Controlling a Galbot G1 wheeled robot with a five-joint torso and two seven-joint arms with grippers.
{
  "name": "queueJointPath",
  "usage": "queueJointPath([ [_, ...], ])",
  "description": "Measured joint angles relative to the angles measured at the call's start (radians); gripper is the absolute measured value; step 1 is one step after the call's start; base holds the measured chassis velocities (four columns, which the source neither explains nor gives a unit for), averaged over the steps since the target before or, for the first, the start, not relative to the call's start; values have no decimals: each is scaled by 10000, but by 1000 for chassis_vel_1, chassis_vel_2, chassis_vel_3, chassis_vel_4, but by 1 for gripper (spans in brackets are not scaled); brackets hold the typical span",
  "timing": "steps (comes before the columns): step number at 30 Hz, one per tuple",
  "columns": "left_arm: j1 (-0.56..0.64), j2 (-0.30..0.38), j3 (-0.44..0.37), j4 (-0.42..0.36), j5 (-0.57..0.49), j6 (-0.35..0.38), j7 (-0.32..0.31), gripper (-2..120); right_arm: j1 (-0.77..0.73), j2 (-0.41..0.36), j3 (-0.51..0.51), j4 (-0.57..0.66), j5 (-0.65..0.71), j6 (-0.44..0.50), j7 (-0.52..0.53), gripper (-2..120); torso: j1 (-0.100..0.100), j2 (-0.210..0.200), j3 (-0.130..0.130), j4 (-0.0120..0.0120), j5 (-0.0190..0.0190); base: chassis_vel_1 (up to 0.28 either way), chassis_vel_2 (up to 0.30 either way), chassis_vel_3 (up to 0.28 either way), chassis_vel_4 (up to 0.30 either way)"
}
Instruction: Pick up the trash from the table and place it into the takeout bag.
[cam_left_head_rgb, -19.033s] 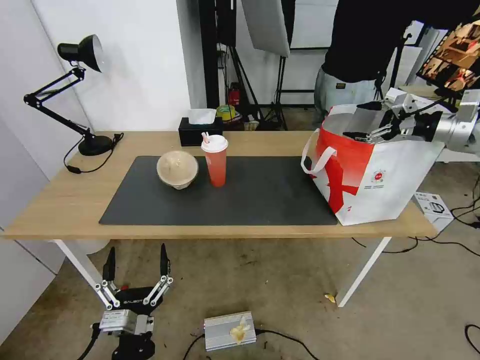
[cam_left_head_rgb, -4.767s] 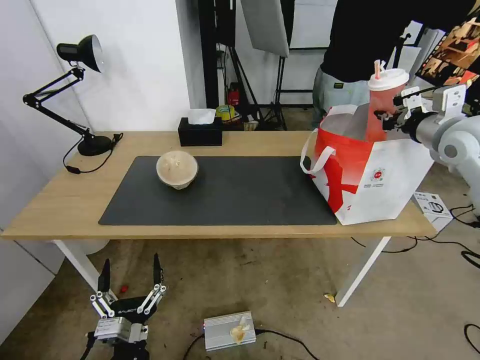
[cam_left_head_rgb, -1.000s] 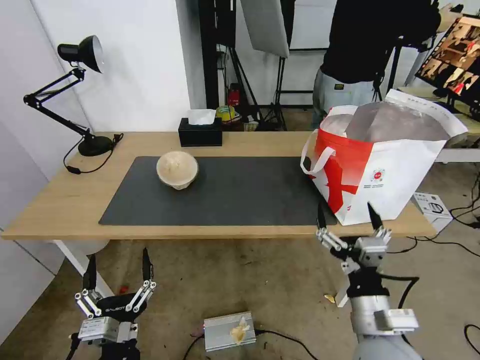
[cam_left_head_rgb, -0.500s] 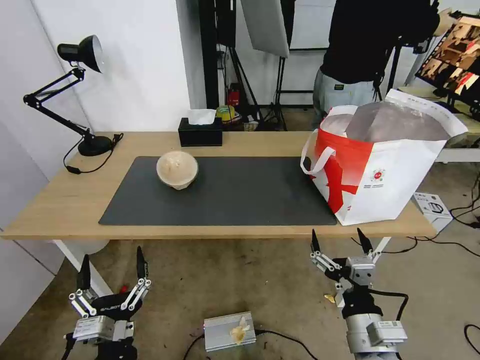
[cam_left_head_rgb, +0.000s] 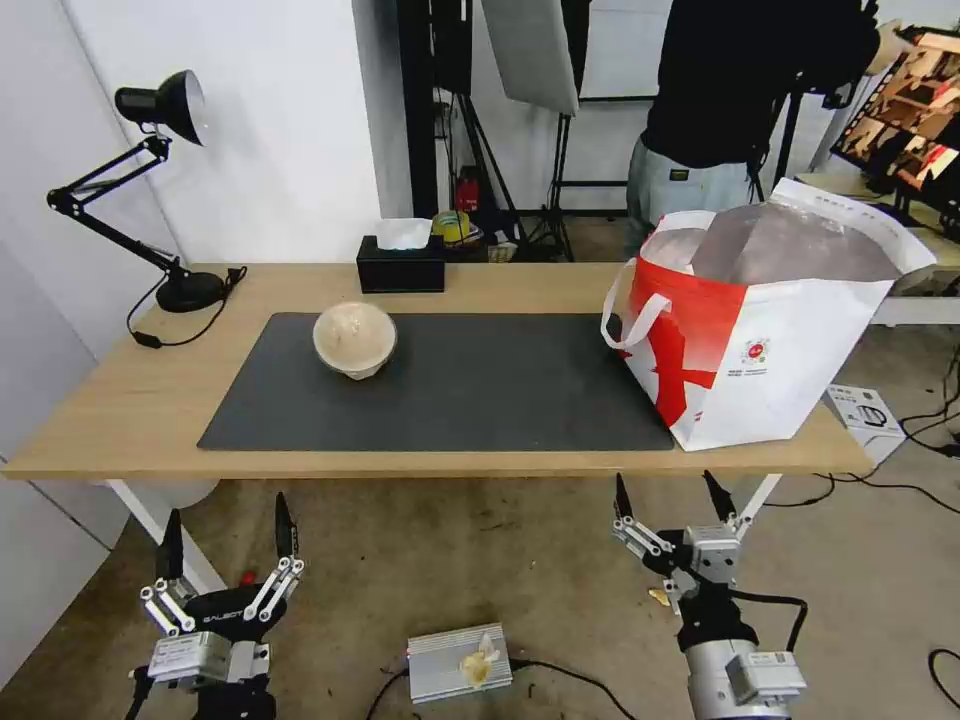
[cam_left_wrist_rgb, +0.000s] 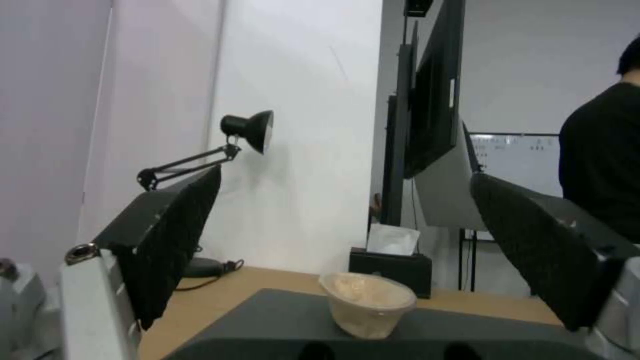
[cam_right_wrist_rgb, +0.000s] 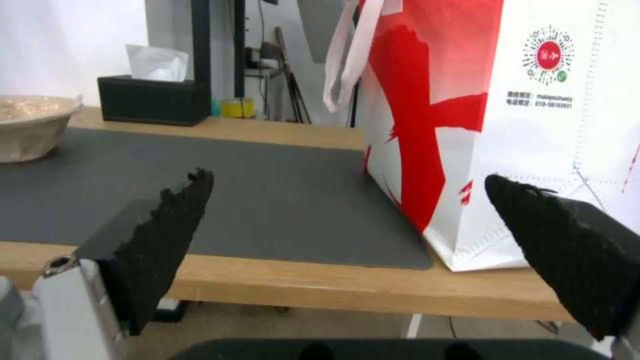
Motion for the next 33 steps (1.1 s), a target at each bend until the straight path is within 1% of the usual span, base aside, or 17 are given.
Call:
queueJointPath([
  [7,-79,4,7,44,-97,0,0,100,9,3,-1,-1,5,0,-5,100,1,0,0,0,0,0,0,0,0],
  [9,-91,31,39,-197,-378,90,-10,100,12,3,-1,-1,6,0,-7,100,1,0,0,1,0,0,0,0,0],
  [10,-91,31,39,-197,-378,90,-10,100,12,3,-1,-1,6,0,-7,100,1,0,0,1,0,0,0,0,0],
  [12,-60,184,89,-669,-787,422,-69,100,14,3,-1,0,7,0,-9,100,1,0,0,-1,-1,0,0,0,0],
  [13,-60,184,89,-669,-787,422,-69,100,14,3,-1,0,7,0,-9,100,1,0,0,-1,-1,0,0,0,0],
  [16,108,469,16,-1461,-1587,1075,-472,100,17,3,0,0,8,0,-14,100,0,1,0,0,1,0,0,0,0],
  [17,108,469,16,-1461,-1587,1075,-472,100,17,3,0,0,8,0,-14,100,0,1,0,0,1,0,0,0,0],
  [21,65,814,-128,-1986,-2583,1903,-921,100,20,1,2,0,8,0,-15,100,1,1,0,0,0,0,0,0,0],
  [22,65,814,-128,-1986,-2583,1903,-921,100,20,1,2,0,8,0,-15,100,1,1,0,0,0,0,0,0,0],
  [24,-8,1020,-122,-2183,-3119,2262,-1144,100,20,1,3,0,8,0,-15,100,1,0,0,0,-1,0,0,0,0],
  [27,-532,1783,-157,-2756,-4563,3358,-1968,100,23,1,5,0,8,2,-16,100,0,0,0,2,-3,0,0,0,0],
  [28,-532,1783,-157,-2756,-4563,3358,-1968,100,23,1,5,0,8,2,-16,100,0,0,0,2,-3,0,0,0,0],
  [30,-929,2204,-262,-2971,-5367,3879,-2270,100,23,0,5,1,8,2,-16,100,1,1,0,-1,0,0,0,0,0],
  [32,-1561,2930,-430,-3058,-6705,4696,-2749,100,23,1,5,1,9,4,-16,100,1,0,0,-1,-3,0,0,0,0],
  [33,-1561,2930,-430,-3058,-6705,4696,-2749,100,23,1,5,1,9,4,-16,100,1,0,0,-1,-3,0,0,0,0],
])
